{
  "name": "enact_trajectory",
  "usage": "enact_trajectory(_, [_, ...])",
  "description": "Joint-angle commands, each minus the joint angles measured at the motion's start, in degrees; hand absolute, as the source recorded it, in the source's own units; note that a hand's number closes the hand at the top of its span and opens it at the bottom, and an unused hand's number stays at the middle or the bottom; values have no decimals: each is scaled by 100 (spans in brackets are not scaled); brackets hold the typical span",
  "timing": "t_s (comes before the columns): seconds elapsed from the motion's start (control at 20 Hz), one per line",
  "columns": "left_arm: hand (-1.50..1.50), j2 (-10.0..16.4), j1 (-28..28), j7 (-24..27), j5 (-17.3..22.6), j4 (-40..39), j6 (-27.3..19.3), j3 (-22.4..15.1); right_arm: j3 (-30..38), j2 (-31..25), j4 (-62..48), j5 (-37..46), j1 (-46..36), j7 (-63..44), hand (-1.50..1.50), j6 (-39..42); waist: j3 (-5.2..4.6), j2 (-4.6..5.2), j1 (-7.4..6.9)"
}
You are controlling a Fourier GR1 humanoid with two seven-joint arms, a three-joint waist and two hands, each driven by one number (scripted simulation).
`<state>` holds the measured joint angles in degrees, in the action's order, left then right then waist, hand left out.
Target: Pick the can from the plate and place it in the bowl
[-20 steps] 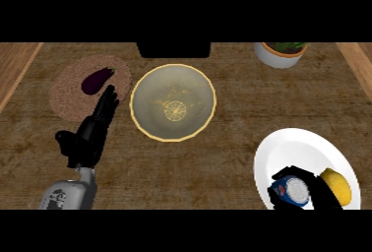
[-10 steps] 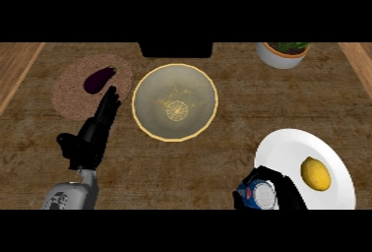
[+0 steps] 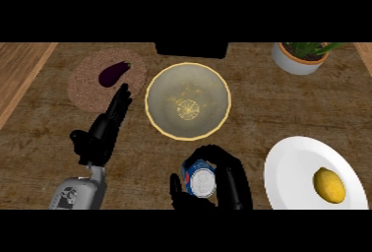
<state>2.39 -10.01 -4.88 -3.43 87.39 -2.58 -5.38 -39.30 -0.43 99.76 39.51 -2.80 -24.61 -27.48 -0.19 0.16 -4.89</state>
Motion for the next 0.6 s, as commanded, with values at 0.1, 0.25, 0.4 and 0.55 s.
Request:
enact_trajectory(0.1, [0, -32, -74, -56, -52, -47, -1, -71, -552, 41, -380, 1044, -1311, -781, 150, -1115, -27, -62, -31])
enact_trajectory(0.25, [0, 9, -164, -117, -64, -177, -17, 0, -589, 42, -588, 1449, -1923, -1466, 150, -1294, -31, -50, 49])
enact_trajectory(0.4, [0, 27, -140, -121, -18, -101, 14, 21, -410, 42, -844, 1789, -2537, -2199, 150, -1115, -41, -89, 9])
enact_trajectory(0.55, [0, -4, -170, -42, -62, -219, -21, 10, -361, 42, -1041, 2018, -3115, -2971, 150, -886, -46, -83, 49])
